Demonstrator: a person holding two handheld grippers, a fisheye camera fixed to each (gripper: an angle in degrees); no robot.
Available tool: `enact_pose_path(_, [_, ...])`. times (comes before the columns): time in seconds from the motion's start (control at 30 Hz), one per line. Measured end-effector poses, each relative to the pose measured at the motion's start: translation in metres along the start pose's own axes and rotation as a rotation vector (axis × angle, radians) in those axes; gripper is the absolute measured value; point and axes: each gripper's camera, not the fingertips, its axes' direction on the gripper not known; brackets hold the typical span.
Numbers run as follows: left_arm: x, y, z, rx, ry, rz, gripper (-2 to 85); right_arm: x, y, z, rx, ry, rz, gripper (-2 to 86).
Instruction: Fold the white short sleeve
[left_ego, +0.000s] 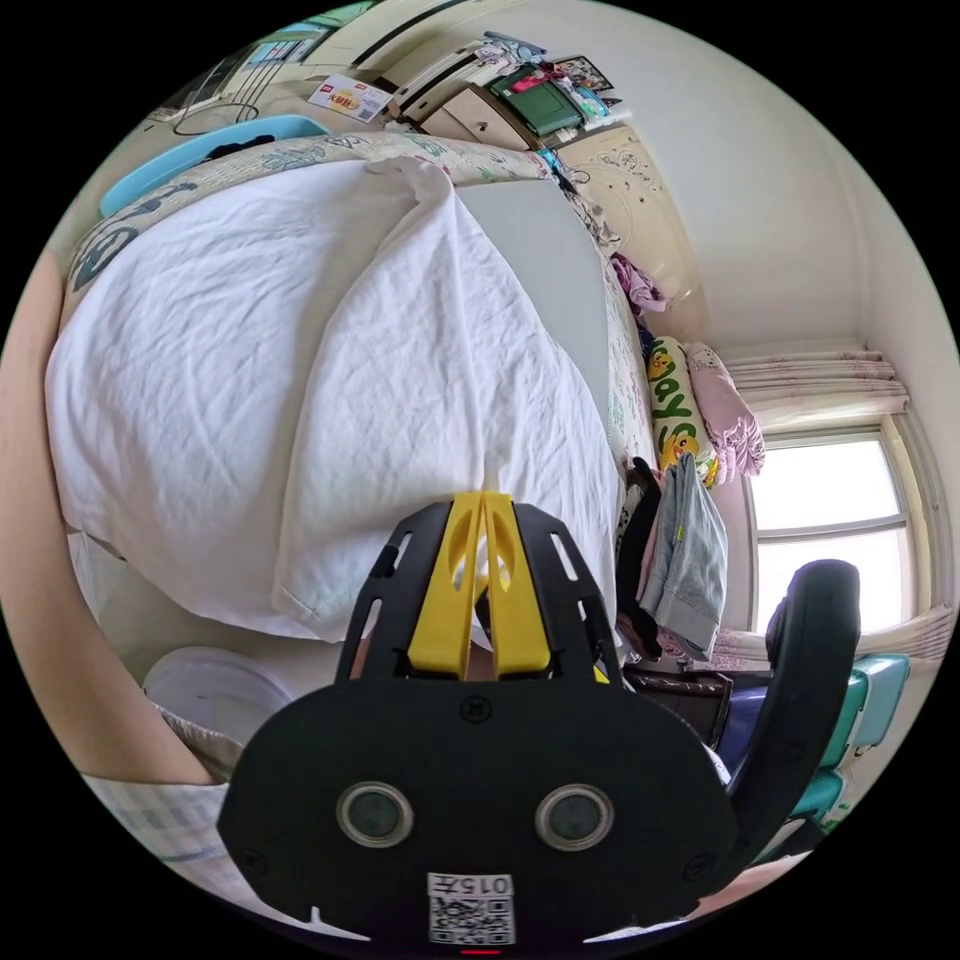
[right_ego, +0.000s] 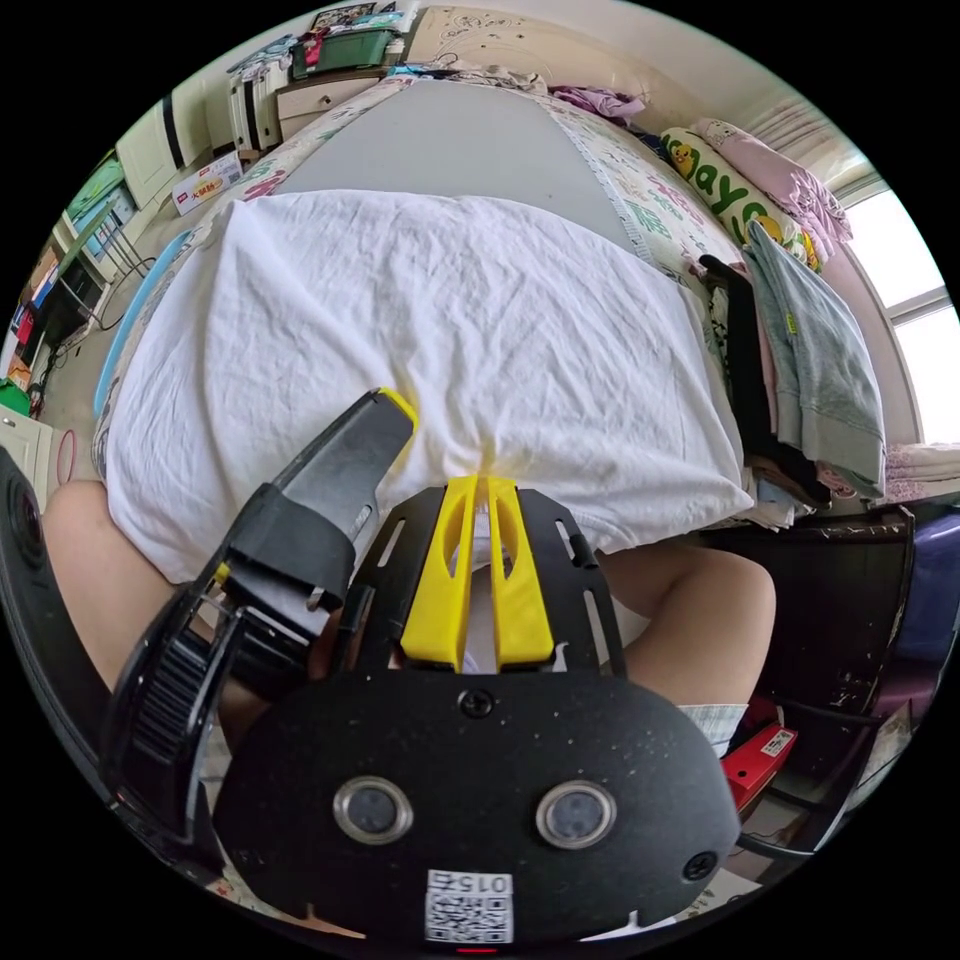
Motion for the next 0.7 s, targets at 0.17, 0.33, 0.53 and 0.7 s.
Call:
enact_pose_path(0.17, [-0.001,0.001,0.004,0.001,0.015,-0.008,-0.9,-0.004,0.0,0.003,0.0,0.01,-0.005,0.7])
enact_pose_path(0.33, [-0.006,0.002,0.007,-0.001,0.045,-0.036,-0.9,-0.01,-0.001,0.005,-0.015,0.038,-0.028,0.6])
enact_pose_path(0.53, [-0.003,0.004,0.01,0.001,0.036,-0.023,-0.8,-0.01,0.0,0.007,-0.008,0.029,-0.019,0.5])
enact_pose_path(0.7, [-0.004,0.005,0.012,0.001,0.045,-0.025,-0.8,-0.013,0.0,0.009,-0.008,0.036,-0.02,0.5])
